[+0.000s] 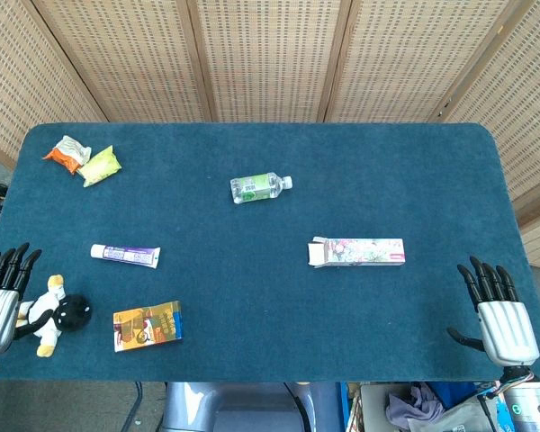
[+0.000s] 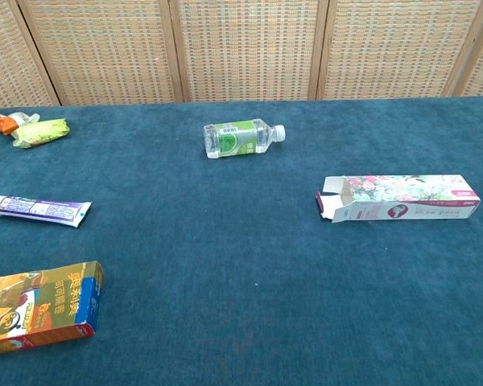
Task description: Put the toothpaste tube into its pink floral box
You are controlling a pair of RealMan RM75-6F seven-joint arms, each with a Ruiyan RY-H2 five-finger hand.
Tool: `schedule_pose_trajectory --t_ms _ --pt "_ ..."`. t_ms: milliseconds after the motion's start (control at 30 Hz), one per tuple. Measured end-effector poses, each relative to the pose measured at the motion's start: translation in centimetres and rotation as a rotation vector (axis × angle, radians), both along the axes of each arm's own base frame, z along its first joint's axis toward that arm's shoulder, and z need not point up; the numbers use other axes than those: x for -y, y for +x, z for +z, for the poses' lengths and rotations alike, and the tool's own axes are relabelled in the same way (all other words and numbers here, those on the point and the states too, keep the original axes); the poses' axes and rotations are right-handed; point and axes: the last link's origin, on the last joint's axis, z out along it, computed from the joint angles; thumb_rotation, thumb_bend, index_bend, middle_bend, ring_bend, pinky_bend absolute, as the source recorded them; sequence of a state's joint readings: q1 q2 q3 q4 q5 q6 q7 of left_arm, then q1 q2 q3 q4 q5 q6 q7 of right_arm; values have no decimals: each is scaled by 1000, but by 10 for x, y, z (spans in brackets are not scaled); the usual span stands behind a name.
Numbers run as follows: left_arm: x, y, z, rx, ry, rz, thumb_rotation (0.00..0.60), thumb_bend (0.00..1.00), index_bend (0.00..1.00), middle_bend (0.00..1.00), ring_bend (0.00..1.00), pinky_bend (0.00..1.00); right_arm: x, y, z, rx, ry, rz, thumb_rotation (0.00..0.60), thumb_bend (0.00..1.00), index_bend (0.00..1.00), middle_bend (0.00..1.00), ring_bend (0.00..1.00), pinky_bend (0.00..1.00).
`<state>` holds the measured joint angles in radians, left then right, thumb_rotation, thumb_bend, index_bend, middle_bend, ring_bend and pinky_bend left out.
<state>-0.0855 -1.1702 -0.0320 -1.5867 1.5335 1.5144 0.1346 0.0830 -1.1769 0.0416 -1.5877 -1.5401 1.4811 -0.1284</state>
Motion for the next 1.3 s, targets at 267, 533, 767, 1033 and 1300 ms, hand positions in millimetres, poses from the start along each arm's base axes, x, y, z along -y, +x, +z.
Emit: schedule_pose_trajectory --t_ms 267,533,767,1033,1300 --pt "-16 5 7 -39 1 -34 600 221 0 0 0 0 0 -1 -1 -1 5 -4 600 0 0 0 0 0" --pt "-49 3 21 -76 4 -32 600 225 23 18 11 104 0 0 -5 -8 14 -6 600 0 0 0 0 0" --pt "-87 0 25 -94 -56 5 600 228 122 129 126 203 0 1 -6 -11 15 -4 600 0 0 0 0 0" --pt "-132 -10 19 -138 -129 68 600 228 297 271 240 258 1 0 -9 -14 25 -11 600 0 0 0 0 0" --pt "-168 -8 -6 -212 -213 113 600 228 389 320 280 277 1 -2 -8 -12 23 -22 600 0 0 0 0 0"
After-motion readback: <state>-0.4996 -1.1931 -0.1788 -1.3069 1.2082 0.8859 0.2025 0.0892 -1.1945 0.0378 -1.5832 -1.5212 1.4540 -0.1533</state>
